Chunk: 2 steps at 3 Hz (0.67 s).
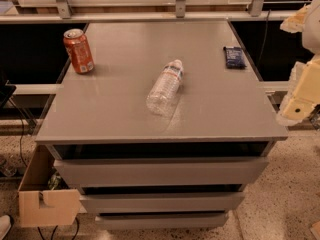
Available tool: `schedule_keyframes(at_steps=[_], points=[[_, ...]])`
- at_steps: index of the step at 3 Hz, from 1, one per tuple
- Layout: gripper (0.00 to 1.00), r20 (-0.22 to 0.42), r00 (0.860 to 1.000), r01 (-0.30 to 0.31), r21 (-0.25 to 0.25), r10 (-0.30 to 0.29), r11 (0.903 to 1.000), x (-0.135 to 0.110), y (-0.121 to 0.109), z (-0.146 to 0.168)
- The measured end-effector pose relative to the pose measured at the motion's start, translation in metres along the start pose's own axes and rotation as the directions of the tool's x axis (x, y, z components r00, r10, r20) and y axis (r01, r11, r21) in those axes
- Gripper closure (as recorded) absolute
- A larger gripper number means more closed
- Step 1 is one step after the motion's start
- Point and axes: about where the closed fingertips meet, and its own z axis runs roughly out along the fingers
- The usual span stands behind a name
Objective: Move water bottle near coke can
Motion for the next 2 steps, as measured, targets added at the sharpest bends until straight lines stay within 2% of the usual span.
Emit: schedule_keyframes(at_steps=[1,2], points=[[0.0,0.0,1.0,0.0,0.0,0.0,1.0,0.0,0.0,0.0],[0.0,-0.016,0.999,-0.031,-0.005,0.031,0.9995,-0.0069,-0.0036,0.0037]])
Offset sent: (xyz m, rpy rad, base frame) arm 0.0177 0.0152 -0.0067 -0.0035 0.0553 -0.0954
